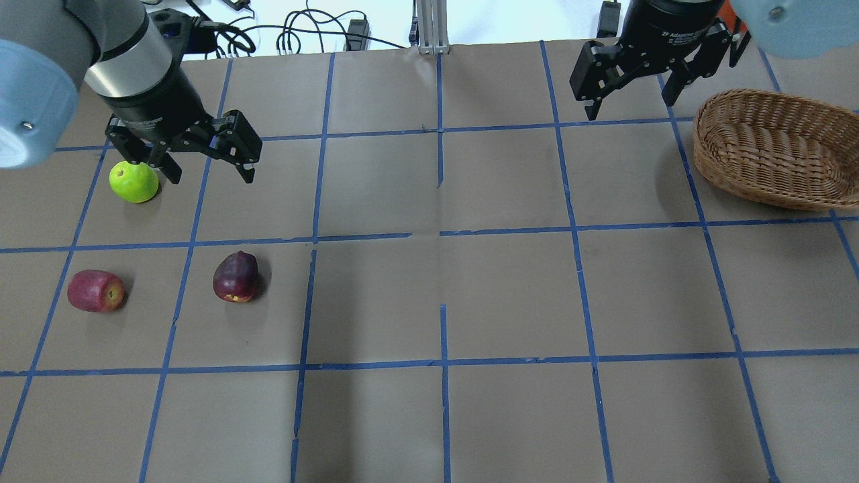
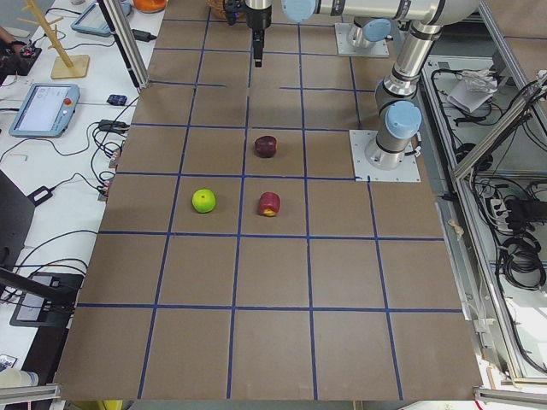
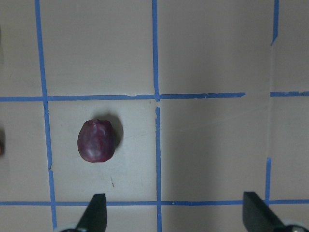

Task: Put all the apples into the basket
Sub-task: 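Lower the left gripper onto the dark red apple and grasp it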

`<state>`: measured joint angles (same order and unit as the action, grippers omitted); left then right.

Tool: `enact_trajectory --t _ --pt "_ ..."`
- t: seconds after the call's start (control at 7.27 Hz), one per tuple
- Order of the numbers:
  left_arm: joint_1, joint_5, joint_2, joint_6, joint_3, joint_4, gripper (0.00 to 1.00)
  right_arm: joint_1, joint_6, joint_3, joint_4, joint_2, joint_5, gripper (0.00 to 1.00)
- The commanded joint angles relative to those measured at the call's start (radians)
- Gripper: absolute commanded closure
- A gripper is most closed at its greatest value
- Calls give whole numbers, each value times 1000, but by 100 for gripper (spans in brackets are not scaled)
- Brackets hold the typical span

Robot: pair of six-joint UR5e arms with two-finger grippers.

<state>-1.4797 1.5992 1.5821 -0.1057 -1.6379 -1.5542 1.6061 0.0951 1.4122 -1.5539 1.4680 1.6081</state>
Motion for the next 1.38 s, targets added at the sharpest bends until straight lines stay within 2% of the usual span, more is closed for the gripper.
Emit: enact_trajectory --t 0.0,0.28,0.41,0.69,0.83,0.96,1.1,1.24 --pt "126 -8 47 -39 -199 200 0 0 0 1 -2 -2 -5 0" --pt "130 -4 138 -65 -365 446 0 0 0 1 -5 -2 -7 0" --pt "130 -4 183 -74 -397 542 0 0 0 1 -6 -2 -7 0" --pt "128 5 249 -86 -424 546 0 0 0 2 -6 -2 -8 0" --pt "128 63 265 -119 -436 546 0 0 0 2 -6 -2 -8 0" --pt "130 82 271 -123 -438 548 26 0 2 4 -6 -6 -7 0" --pt "130 79 273 -106 -435 556 77 -2 2 4 -9 -12 -8 0" --pt "131 67 268 -103 -419 554 93 0 5 4 -9 -12 -10 0"
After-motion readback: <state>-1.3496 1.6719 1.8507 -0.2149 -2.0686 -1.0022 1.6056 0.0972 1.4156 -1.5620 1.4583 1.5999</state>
